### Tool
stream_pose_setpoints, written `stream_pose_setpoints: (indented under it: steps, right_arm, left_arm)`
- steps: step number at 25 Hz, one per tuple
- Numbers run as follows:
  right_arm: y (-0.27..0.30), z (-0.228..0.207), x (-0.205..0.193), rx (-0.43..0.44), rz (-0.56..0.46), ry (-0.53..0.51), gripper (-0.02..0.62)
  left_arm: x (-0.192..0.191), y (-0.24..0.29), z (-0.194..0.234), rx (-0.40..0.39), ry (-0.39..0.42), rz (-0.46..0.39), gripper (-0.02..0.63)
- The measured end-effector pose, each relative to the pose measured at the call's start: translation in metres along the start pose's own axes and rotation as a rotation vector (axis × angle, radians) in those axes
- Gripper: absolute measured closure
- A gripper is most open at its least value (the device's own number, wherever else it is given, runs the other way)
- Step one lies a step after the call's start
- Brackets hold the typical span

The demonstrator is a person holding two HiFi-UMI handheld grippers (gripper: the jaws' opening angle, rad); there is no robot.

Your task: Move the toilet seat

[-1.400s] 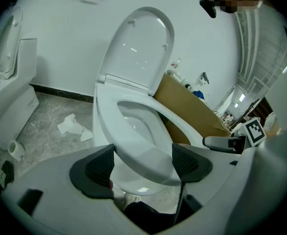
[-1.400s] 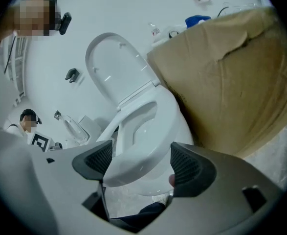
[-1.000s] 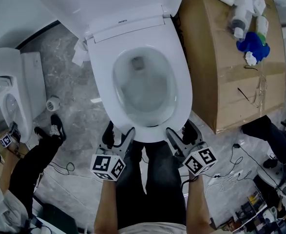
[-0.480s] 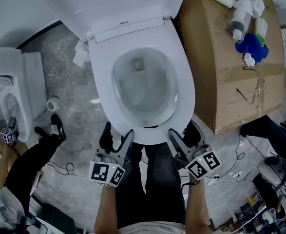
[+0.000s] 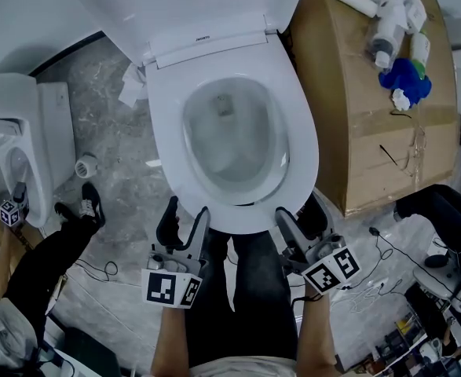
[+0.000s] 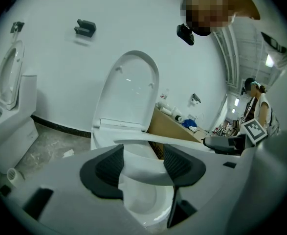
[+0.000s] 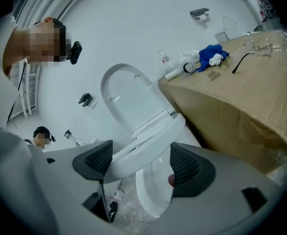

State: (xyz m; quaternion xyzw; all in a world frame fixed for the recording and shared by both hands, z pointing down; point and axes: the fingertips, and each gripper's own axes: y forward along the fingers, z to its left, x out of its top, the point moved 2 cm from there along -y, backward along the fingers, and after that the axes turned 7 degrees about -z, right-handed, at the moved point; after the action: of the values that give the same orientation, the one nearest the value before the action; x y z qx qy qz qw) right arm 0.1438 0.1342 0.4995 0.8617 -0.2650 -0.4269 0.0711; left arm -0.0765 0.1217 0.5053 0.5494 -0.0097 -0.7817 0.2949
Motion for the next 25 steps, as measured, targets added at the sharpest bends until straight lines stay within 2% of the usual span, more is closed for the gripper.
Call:
stream_pose_setpoints:
  steps: [5,13,21,25]
  right_arm:
    - [0.004,0.009,0.013,0.0,-0.028,0.013,0.224]
    - [0.009,0.021,0.032,0.003,-0.061,0.032,0.222]
    - [0.014,0.031,0.048,0.0,-0.081,0.045,0.222]
    - [0.017,0.035,0.055,0.005,-0.085,0.049,0.222]
  left_arm:
    - [0.016,0.003,-0.007,-0.014,0.08,-0.021,0.4]
    - [0.04,0.01,-0.015,-0.033,0.104,-0.066,0.495]
    - [0.06,0.02,-0.022,-0.068,0.1,-0.104,0.518]
    - [0.071,0.024,-0.022,-0.061,0.122,-0.114,0.518]
